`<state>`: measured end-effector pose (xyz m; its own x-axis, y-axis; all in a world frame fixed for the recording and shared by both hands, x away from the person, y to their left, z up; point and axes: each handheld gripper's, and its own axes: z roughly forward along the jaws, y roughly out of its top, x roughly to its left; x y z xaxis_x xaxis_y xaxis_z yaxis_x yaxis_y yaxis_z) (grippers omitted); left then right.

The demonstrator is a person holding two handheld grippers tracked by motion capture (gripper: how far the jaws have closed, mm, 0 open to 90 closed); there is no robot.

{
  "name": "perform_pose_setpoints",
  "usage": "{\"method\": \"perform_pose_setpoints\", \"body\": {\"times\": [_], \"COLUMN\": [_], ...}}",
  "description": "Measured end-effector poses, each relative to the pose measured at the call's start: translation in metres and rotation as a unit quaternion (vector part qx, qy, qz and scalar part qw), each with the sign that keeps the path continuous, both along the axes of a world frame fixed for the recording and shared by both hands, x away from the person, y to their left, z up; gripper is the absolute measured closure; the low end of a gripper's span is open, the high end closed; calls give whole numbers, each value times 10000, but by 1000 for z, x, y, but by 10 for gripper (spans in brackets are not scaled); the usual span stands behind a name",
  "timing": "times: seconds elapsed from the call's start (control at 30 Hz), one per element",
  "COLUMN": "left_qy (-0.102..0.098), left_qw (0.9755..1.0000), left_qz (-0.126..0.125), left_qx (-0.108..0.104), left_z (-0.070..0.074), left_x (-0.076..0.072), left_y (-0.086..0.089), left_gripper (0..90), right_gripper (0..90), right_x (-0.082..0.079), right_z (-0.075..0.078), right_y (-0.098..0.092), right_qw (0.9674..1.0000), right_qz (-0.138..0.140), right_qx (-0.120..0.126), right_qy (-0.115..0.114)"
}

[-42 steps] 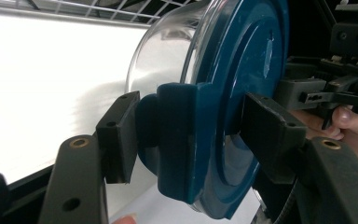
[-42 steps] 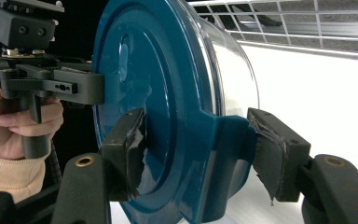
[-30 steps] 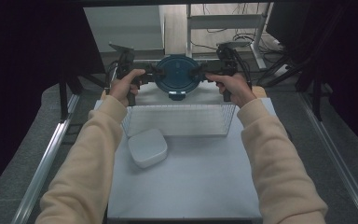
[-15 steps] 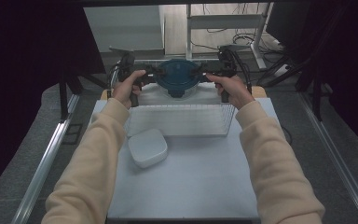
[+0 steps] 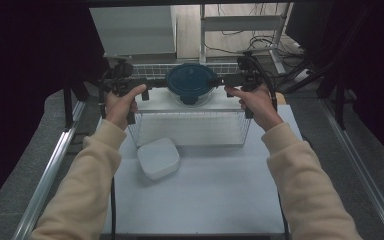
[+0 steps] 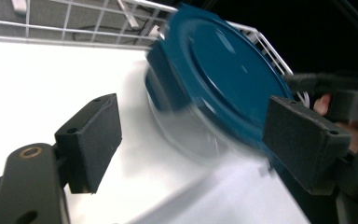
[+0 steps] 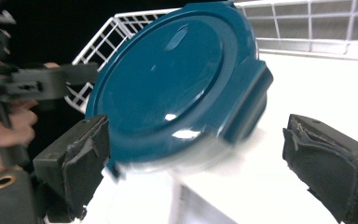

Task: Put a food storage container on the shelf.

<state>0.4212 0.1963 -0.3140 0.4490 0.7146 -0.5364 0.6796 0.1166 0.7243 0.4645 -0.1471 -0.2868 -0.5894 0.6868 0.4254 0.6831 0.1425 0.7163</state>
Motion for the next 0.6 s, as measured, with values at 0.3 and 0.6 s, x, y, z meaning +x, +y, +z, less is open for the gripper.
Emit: {"method": "perform_pose_setpoints", "body": {"times": [0.3, 0.6], "left_qy": [-425, -399], "left_qw": [9968, 9956], "left_qz": [-384, -545], "left_qx": [565, 656], "left_z": [-32, -81], "left_x": [-77, -137], "left_y": [0, 3], "left_gripper": [227, 238], "right_gripper": [106, 142], "right_x": [-72, -137], "right_z": [-17, -58], "right_y": [-28, -51], "right_qw": [9958, 9932], "right_qz": [144, 333], "right_qx": [-406, -533], "right_qy": [-811, -979]}}
